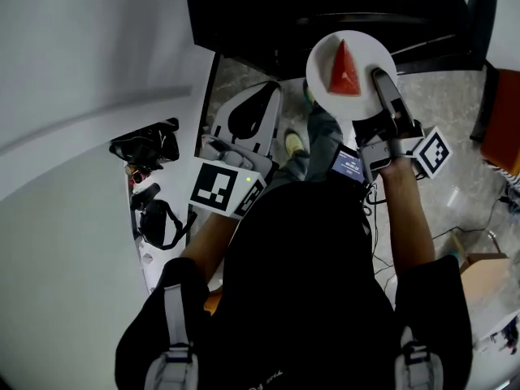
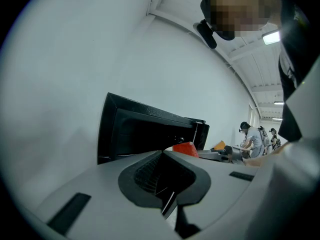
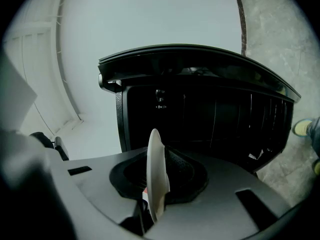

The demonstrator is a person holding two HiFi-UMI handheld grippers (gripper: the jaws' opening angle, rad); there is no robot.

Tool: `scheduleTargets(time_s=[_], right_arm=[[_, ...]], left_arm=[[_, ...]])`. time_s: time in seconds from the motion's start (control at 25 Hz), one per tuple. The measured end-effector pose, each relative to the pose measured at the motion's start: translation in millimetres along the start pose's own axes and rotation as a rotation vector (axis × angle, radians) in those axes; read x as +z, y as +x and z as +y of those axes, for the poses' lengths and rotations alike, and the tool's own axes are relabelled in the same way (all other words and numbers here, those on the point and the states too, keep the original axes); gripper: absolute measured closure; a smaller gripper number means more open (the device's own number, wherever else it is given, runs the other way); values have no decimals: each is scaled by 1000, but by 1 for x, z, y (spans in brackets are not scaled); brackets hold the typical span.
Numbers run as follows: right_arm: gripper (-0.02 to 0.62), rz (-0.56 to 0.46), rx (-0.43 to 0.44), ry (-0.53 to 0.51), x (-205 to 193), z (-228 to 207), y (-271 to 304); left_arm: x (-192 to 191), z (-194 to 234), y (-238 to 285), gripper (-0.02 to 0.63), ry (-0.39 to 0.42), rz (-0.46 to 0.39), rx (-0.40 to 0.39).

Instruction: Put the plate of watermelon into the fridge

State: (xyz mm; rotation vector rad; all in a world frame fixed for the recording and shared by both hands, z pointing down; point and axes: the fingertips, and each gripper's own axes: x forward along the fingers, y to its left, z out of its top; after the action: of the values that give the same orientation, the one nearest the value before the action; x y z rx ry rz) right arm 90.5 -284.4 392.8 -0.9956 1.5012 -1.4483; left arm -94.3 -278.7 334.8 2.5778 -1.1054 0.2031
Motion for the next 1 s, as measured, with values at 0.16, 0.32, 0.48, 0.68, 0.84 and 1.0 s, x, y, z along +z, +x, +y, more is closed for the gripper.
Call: scheduleTargets(time_s=[0.16, 0.32, 0.48, 0.68, 0.84, 1.0], right_arm=[[551, 5, -18, 7, 4, -18, 9], [550, 12, -22, 9, 5, -30, 18], [549, 15, -30, 9, 5, -29, 12], [549, 18, -41, -2, 9, -40, 18], [549, 22, -48, -17, 10, -47, 23], [549, 21, -49, -20, 10, -53, 26]], left_arm=[[-5, 6, 9, 594, -9, 12, 5], [-7, 12, 16, 594, -1, 13, 15], [-9, 6, 15, 594, -3, 20, 21], [-17, 7, 24, 594, -5, 34, 21], [-20, 8, 29, 594, -4, 44, 21], [-22, 5, 31, 594, -2, 54, 15]])
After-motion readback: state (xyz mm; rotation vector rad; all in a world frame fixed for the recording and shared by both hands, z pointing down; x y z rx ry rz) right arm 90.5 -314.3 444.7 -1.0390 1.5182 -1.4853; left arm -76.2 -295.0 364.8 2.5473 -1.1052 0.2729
